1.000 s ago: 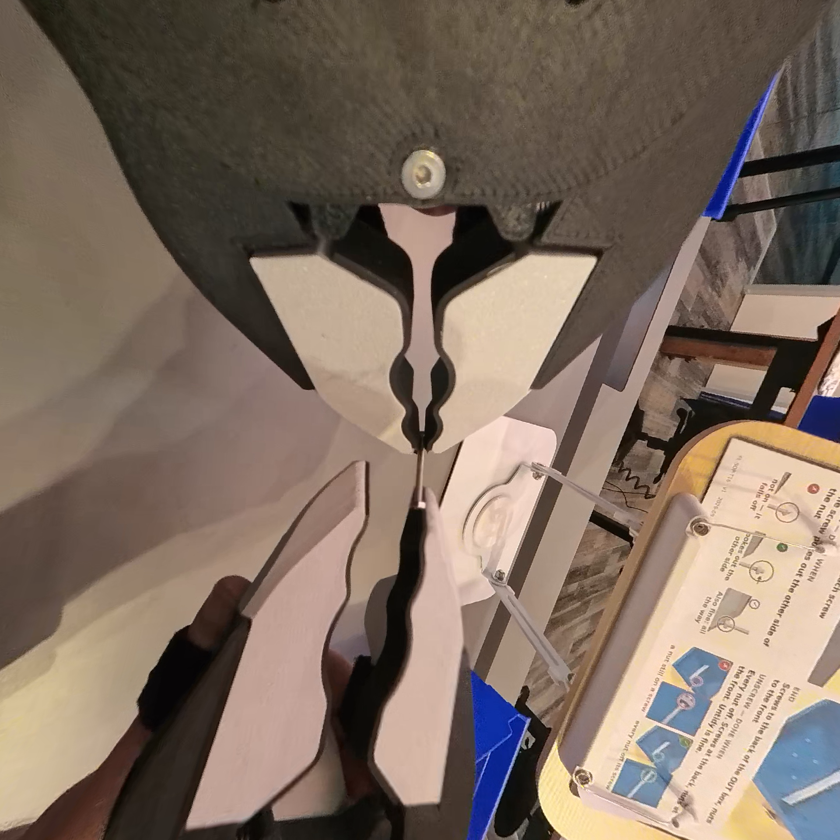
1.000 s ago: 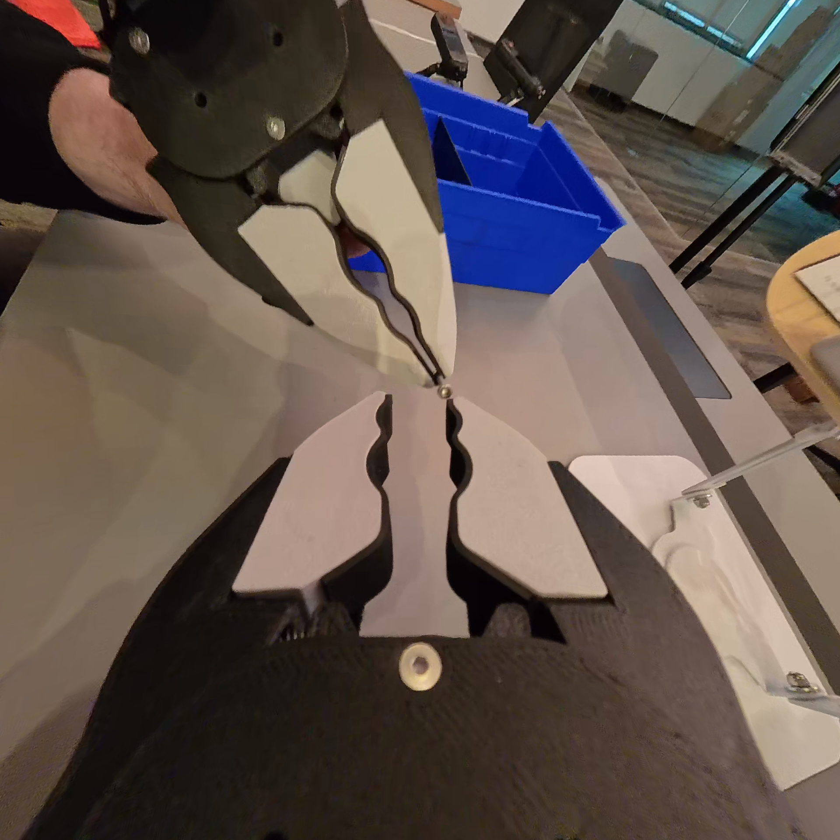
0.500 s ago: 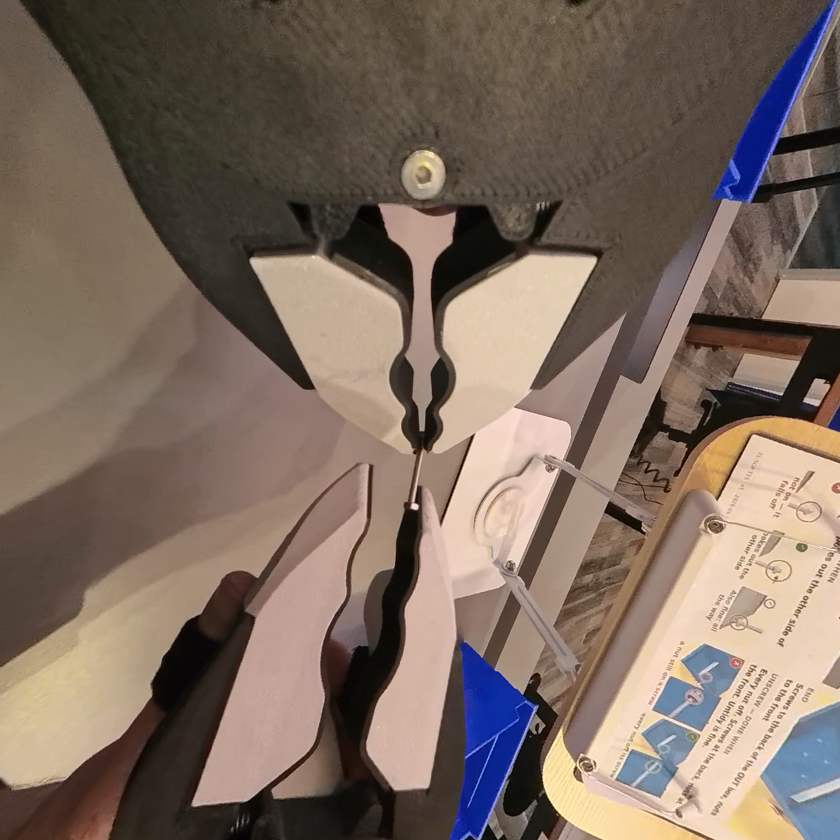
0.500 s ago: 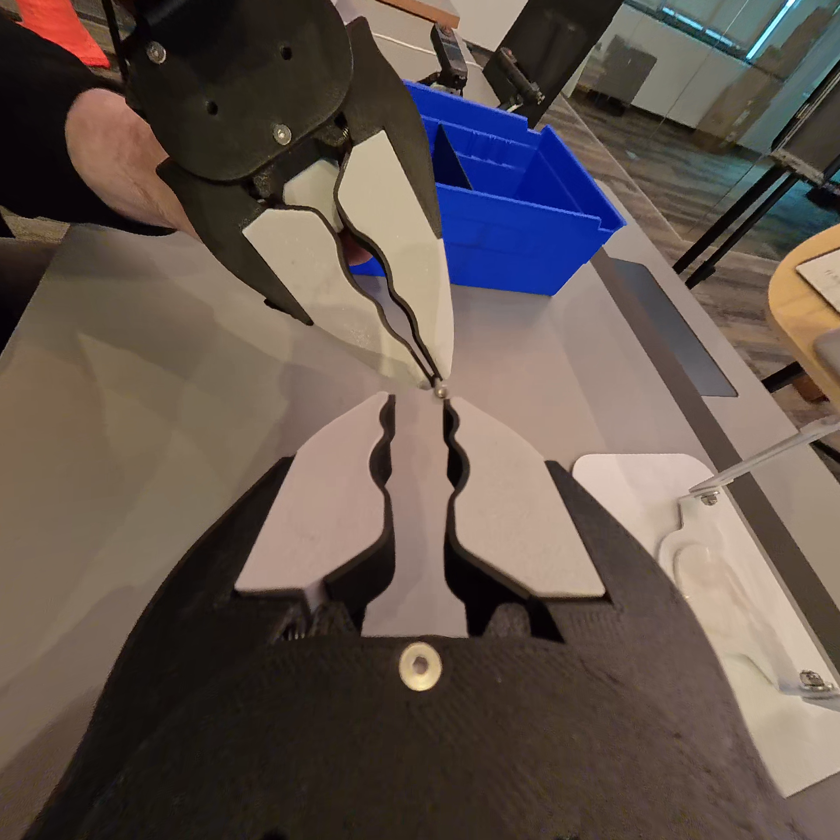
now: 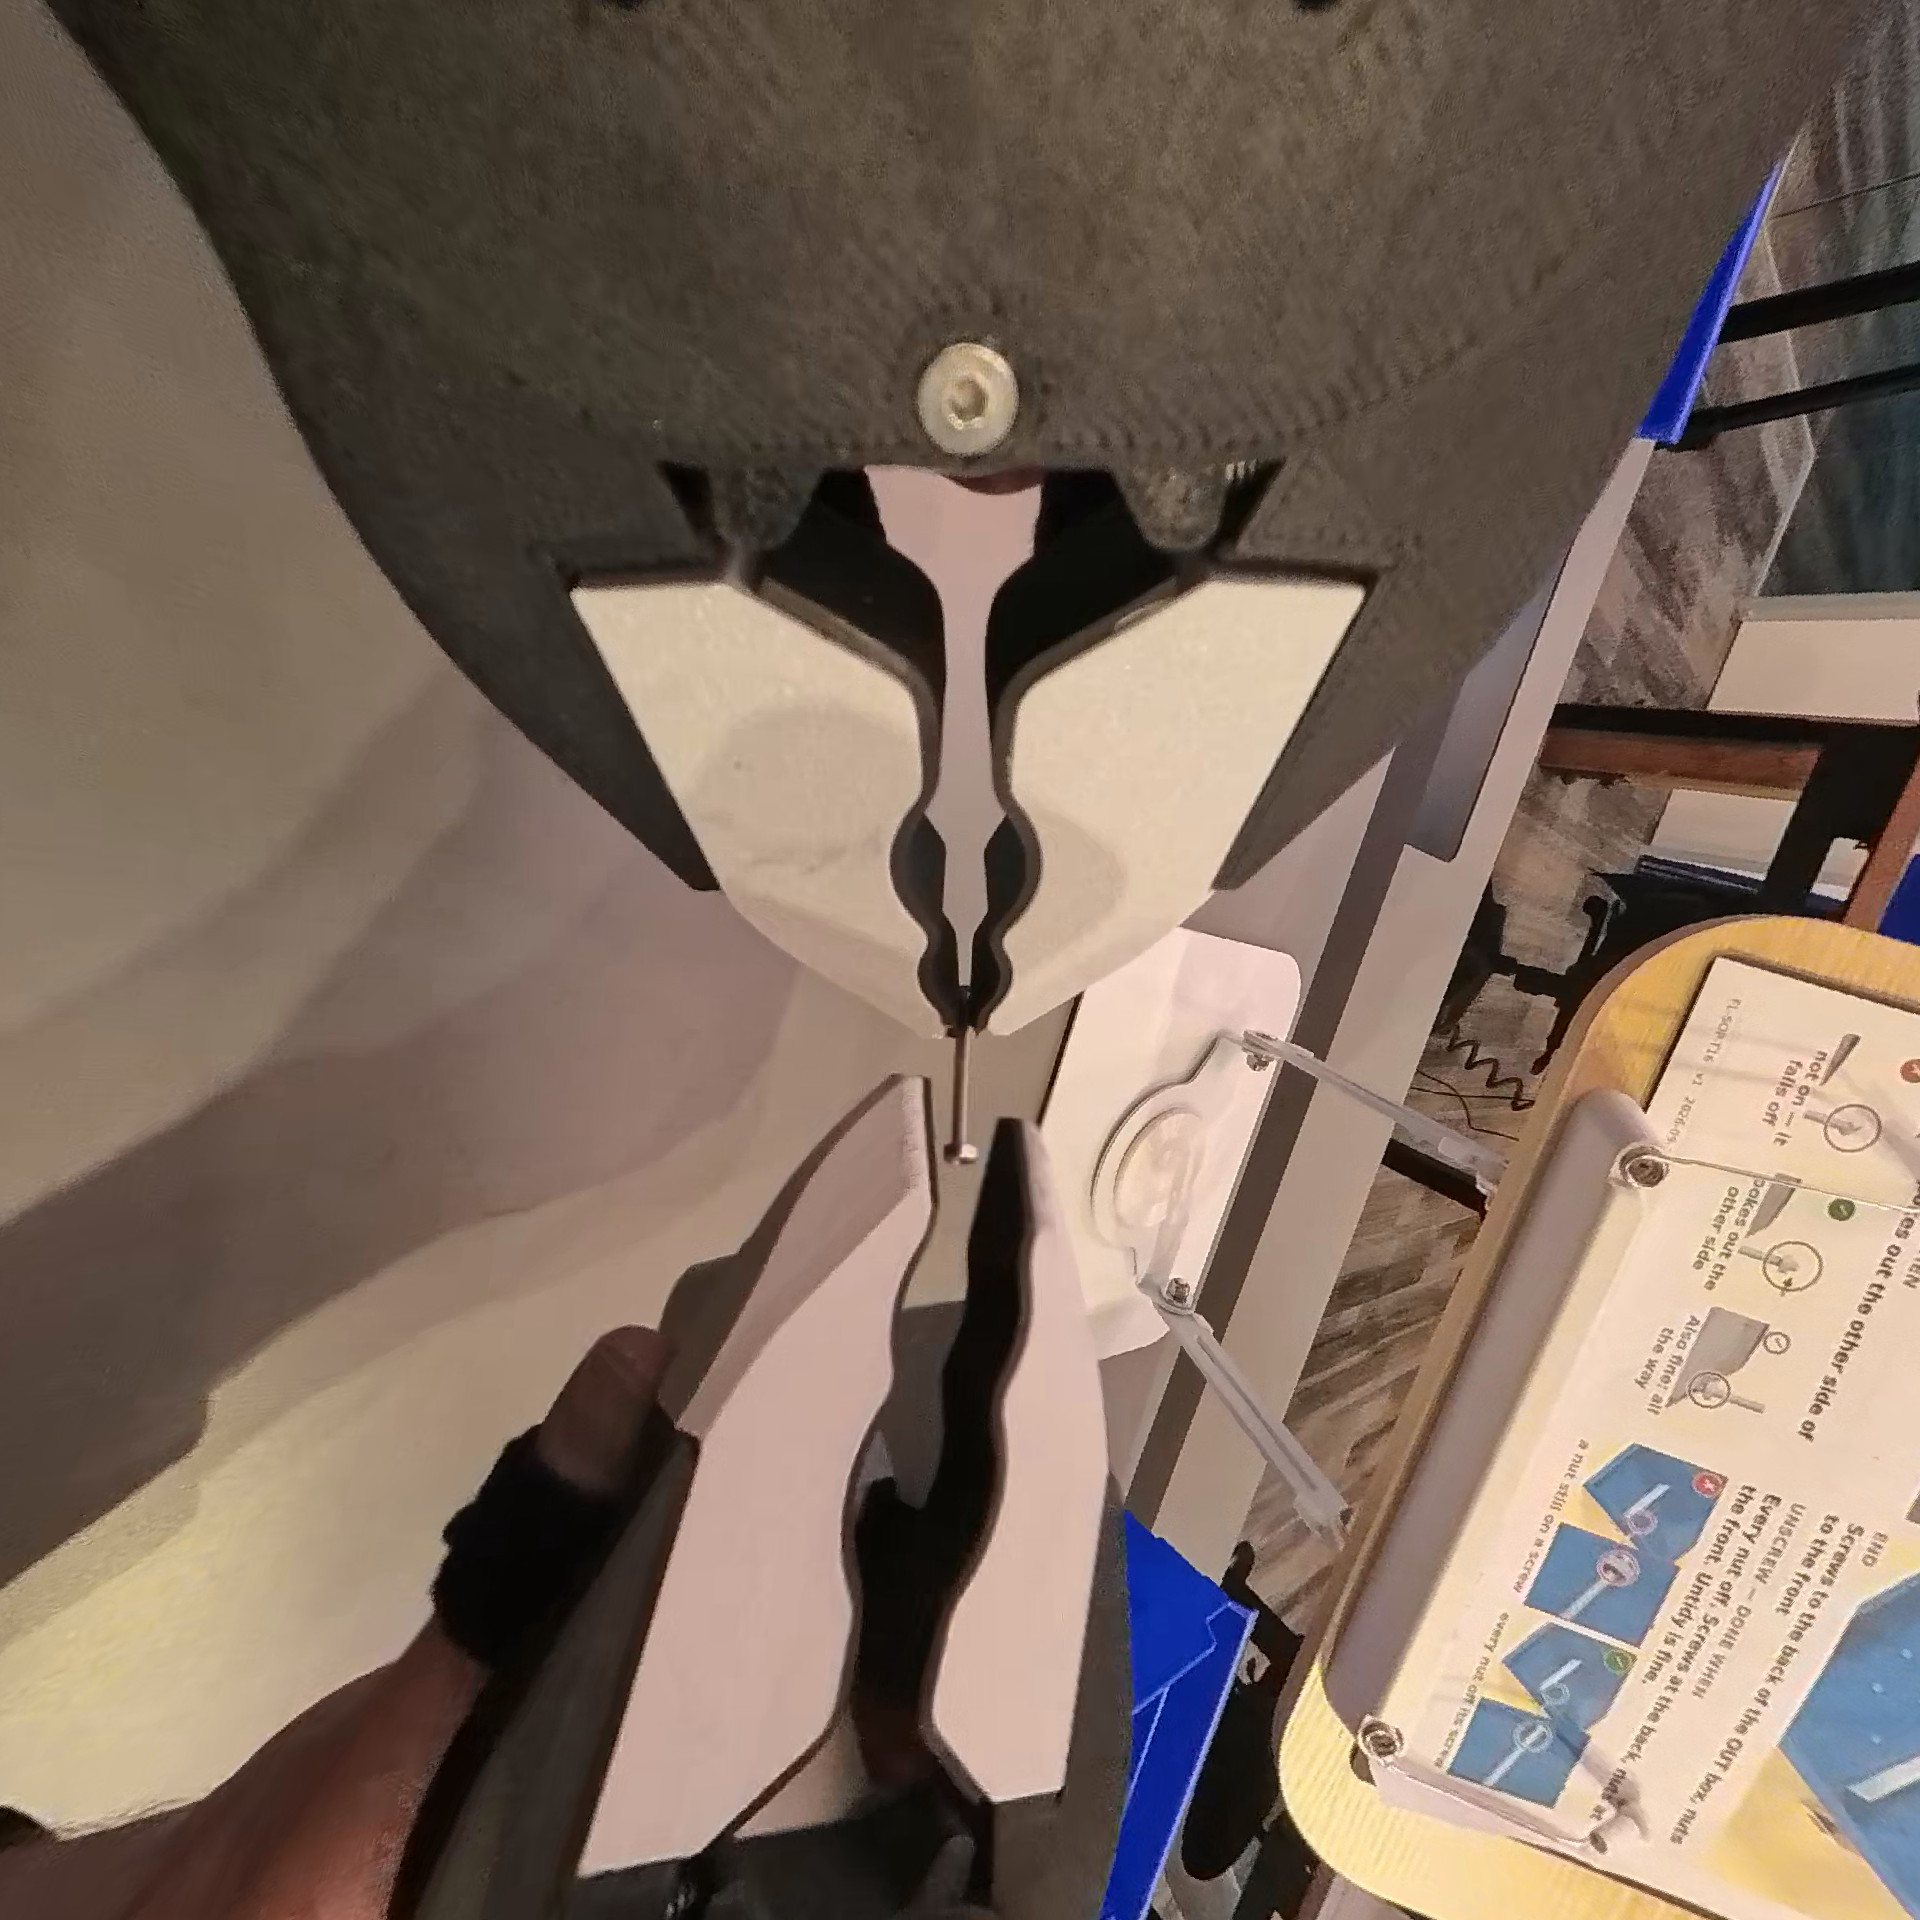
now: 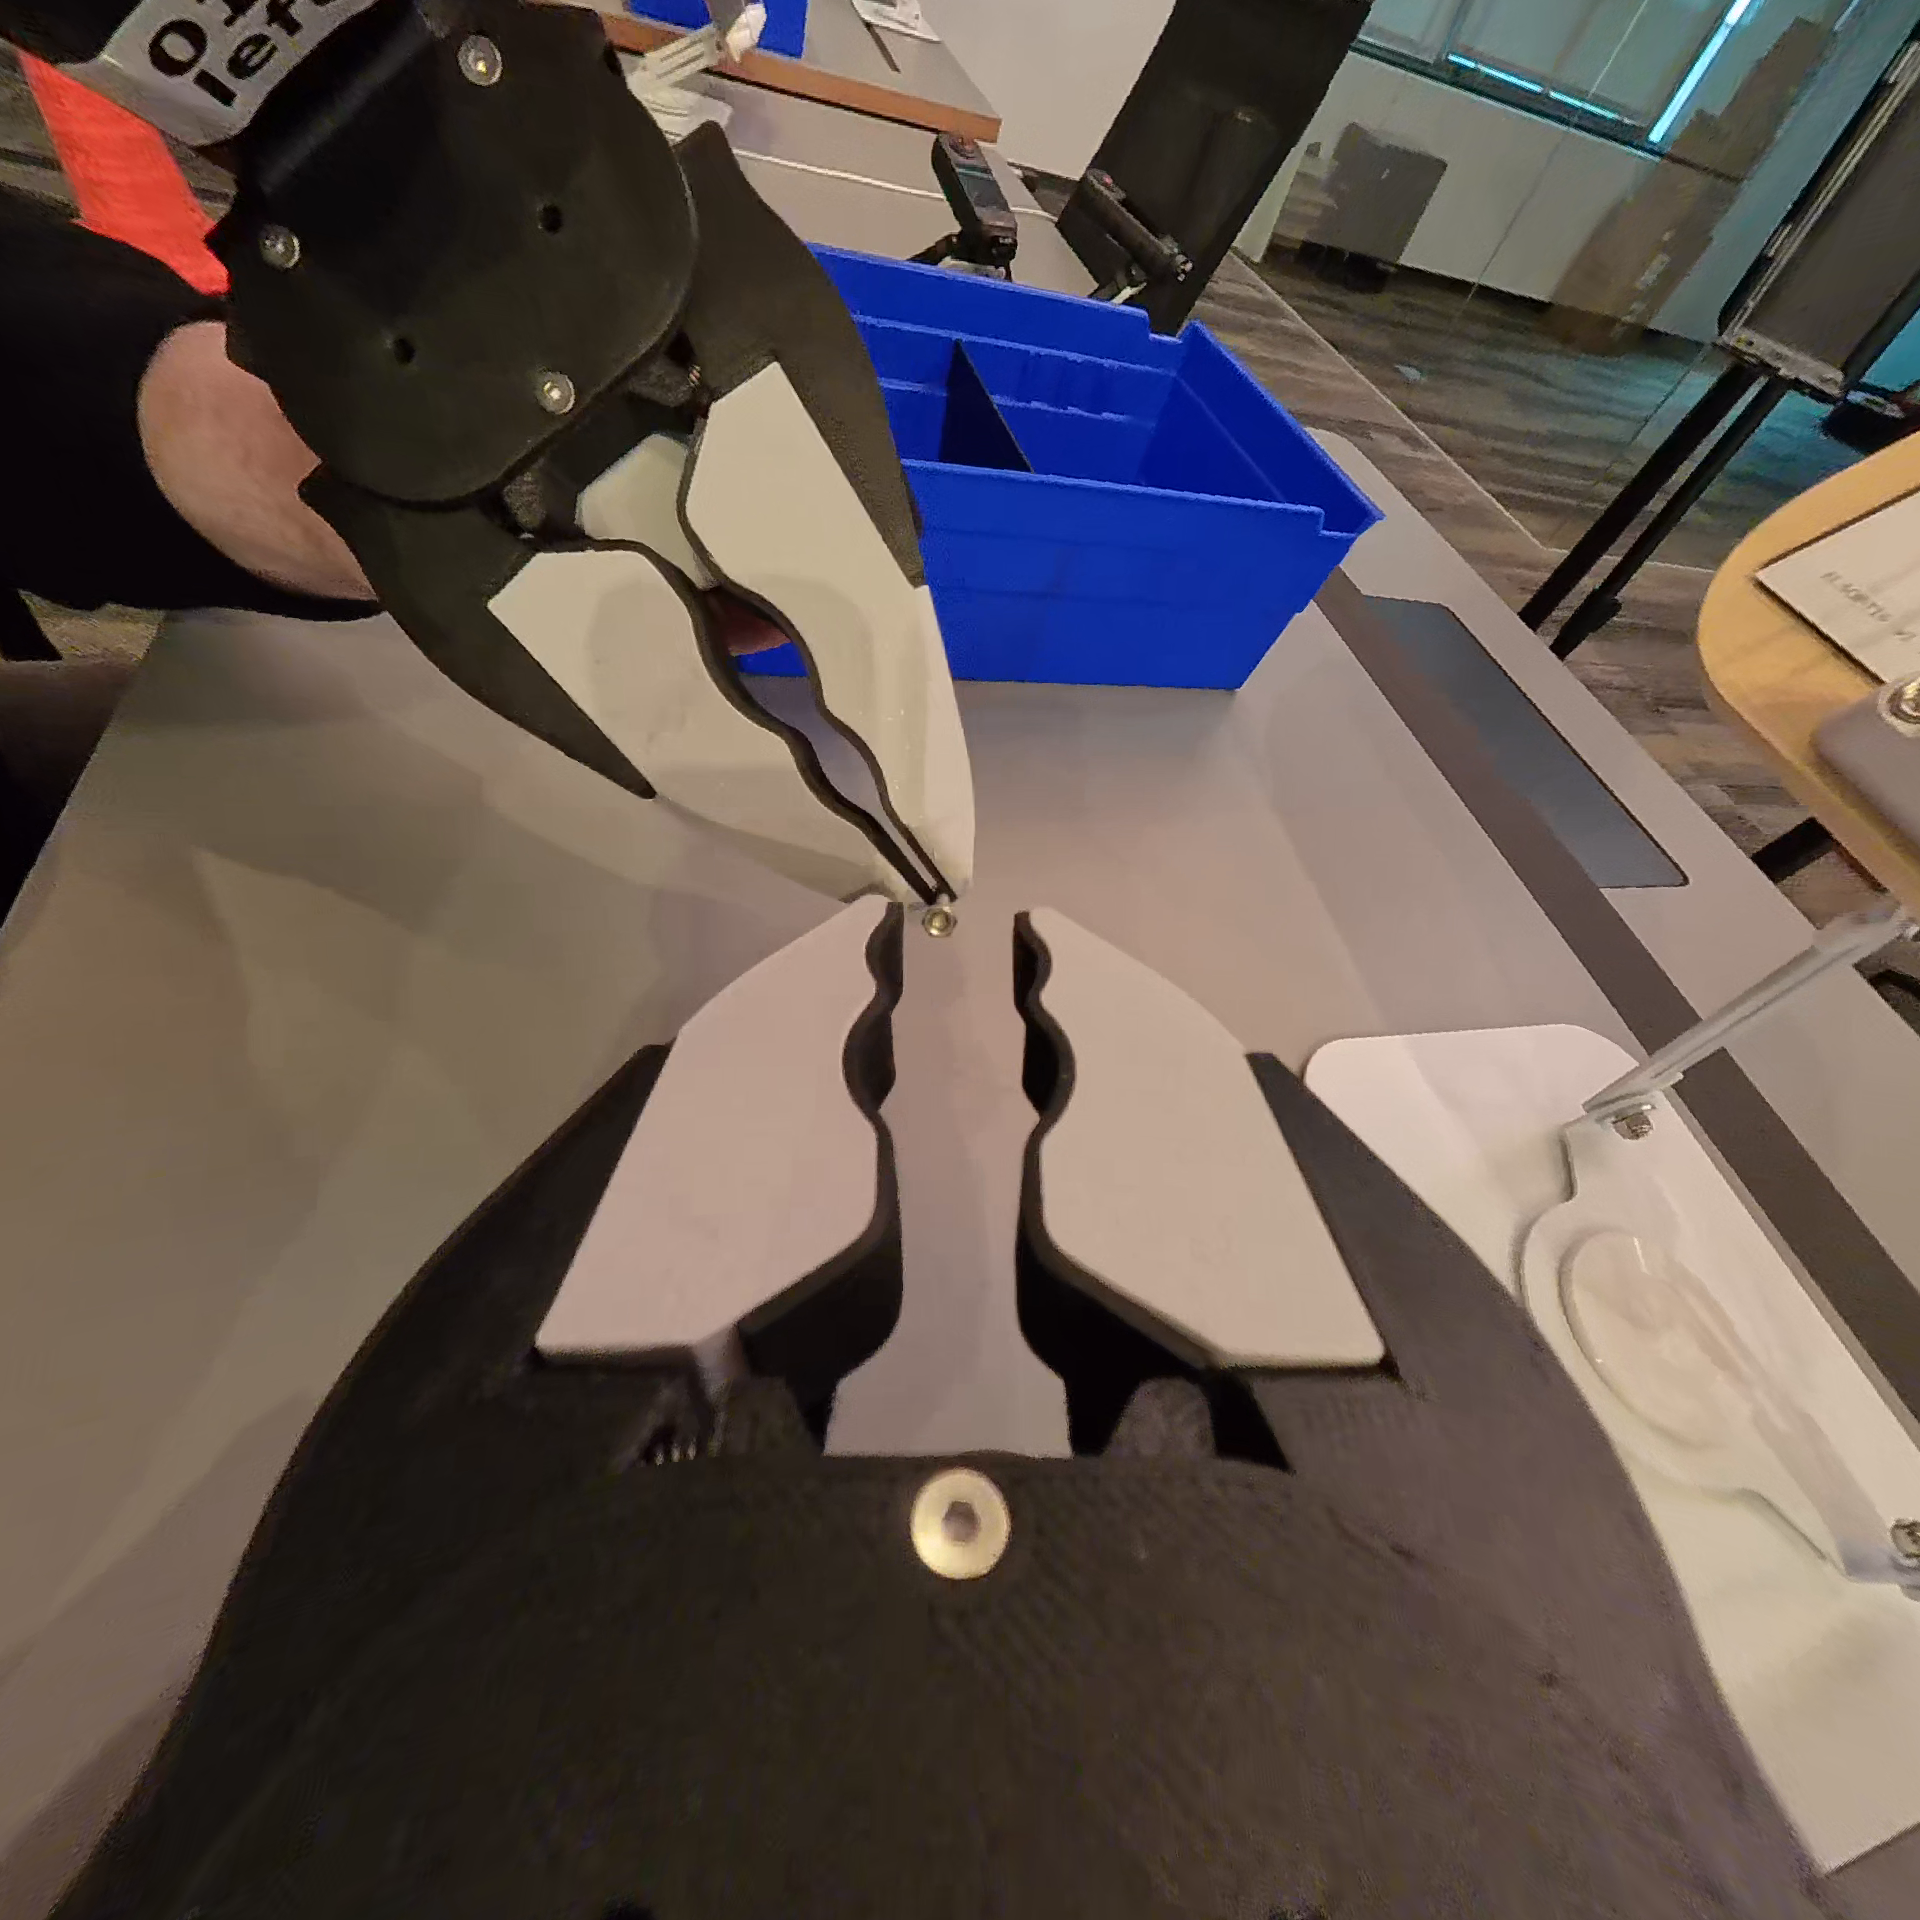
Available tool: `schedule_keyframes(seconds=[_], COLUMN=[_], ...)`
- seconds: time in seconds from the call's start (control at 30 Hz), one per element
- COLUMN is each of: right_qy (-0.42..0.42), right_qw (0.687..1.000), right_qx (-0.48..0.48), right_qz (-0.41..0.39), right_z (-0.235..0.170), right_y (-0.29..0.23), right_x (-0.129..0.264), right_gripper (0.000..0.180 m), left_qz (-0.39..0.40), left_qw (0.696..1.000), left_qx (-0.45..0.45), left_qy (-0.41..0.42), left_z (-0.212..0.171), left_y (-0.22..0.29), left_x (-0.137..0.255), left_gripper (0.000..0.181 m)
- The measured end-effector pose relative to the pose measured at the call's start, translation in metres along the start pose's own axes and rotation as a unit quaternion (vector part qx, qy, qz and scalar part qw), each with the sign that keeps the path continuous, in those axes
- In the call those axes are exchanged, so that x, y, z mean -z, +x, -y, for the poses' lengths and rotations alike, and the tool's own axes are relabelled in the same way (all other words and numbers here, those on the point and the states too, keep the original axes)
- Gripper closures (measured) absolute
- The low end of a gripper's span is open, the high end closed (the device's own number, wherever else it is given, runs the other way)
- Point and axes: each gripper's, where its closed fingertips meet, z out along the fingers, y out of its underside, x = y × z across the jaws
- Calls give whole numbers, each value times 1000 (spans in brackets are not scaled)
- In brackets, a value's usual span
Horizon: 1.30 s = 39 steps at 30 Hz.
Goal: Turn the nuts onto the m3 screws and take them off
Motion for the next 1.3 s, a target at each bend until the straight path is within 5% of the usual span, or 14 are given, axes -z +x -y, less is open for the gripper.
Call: schedule_keyframes(seconds=[0.47, 0.97, 1.3], right_qy=[-20, -66, -49], right_qw=[998, 973, 998], right_qx=[60, 213, 44], right_qz=[-3, 53, -5], right_z=[1, -4, -7], right_y=[-3, -18, 0], right_x=[-1, 1, -3], right_gripper=[175, 175, 175], left_qz=[-10, -141, -18], left_qw=[1000, 988, 999], left_qx=[0, 68, 7], left_qy=[-2, 11, -33], left_z=[0, 1, -4], left_y=[1, 21, 2], left_x=[-1, 2, -6], left_gripper=[179, 179, 179])
